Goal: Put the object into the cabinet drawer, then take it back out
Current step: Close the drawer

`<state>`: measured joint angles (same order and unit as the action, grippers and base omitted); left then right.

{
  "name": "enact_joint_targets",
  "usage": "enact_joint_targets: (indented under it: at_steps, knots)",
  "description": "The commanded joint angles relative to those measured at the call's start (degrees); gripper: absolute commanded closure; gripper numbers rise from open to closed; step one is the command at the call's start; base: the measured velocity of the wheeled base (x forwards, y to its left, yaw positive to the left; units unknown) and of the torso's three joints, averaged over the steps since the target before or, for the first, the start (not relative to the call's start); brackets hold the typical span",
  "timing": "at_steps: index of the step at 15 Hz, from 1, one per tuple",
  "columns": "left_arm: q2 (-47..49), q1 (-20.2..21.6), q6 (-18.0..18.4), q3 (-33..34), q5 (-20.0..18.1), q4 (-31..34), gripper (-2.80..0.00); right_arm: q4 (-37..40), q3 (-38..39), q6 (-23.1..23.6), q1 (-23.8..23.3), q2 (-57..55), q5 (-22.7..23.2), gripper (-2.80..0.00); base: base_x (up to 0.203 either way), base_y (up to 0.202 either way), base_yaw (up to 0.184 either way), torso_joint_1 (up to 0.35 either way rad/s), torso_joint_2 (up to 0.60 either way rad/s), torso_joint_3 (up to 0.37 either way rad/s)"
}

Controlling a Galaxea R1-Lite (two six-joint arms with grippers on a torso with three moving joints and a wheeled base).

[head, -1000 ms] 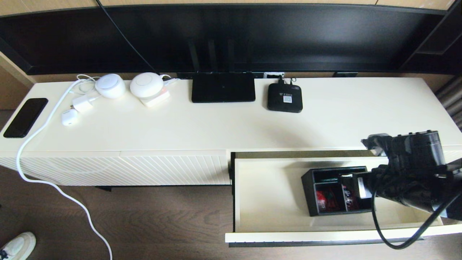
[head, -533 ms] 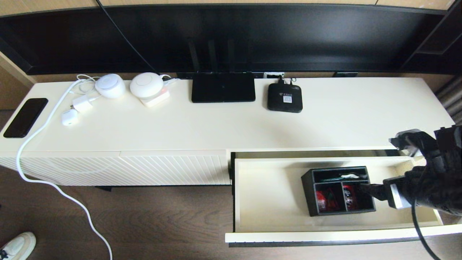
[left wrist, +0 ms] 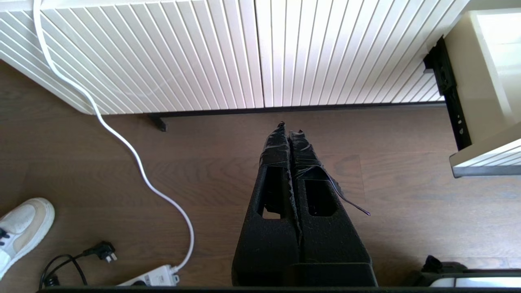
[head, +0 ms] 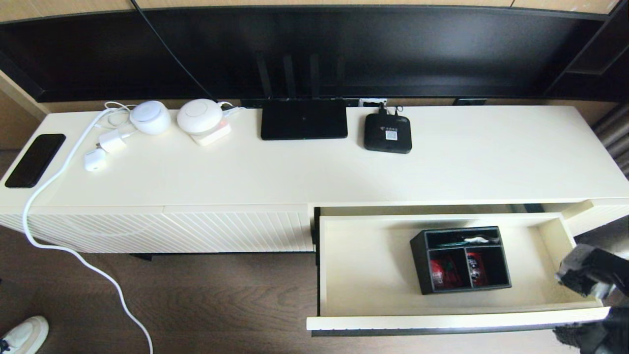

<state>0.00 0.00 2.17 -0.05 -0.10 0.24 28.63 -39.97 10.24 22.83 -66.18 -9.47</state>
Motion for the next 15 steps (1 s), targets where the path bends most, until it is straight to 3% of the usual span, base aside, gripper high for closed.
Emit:
enact_joint_targets:
  at_steps: [1, 5, 10, 12, 15]
  knots:
    - [0.0, 0.0, 0.0, 0.0, 0.0, 0.0, 0.00, 0.1, 3.8, 3.5, 5.4, 2.0, -0.1, 0.00, 0.000, 0.000, 0.000, 0.000, 0.00, 0.000]
    - [0.0, 0.0, 0.0, 0.0, 0.0, 0.0, 0.00, -4.9, 12.4, 6.3, 12.5, 0.5, -0.1, 0.00, 0.000, 0.000, 0.000, 0.000, 0.00, 0.000]
    - [0.0, 0.0, 0.0, 0.0, 0.0, 0.0, 0.00, -28.9, 23.7, 7.8, 13.2, -9.3, -0.7, 0.00, 0.000, 0.000, 0.000, 0.000, 0.00, 0.000]
    - [0.0, 0.0, 0.0, 0.0, 0.0, 0.0, 0.00, -31.7, 25.6, 11.0, 13.1, -11.2, -0.5, 0.00, 0.000, 0.000, 0.000, 0.000, 0.00, 0.000]
    - [0.0, 0.0, 0.0, 0.0, 0.0, 0.0, 0.00, -35.9, 26.6, 11.6, 12.4, -14.2, -0.6, 0.00, 0.000, 0.000, 0.000, 0.000, 0.00, 0.000]
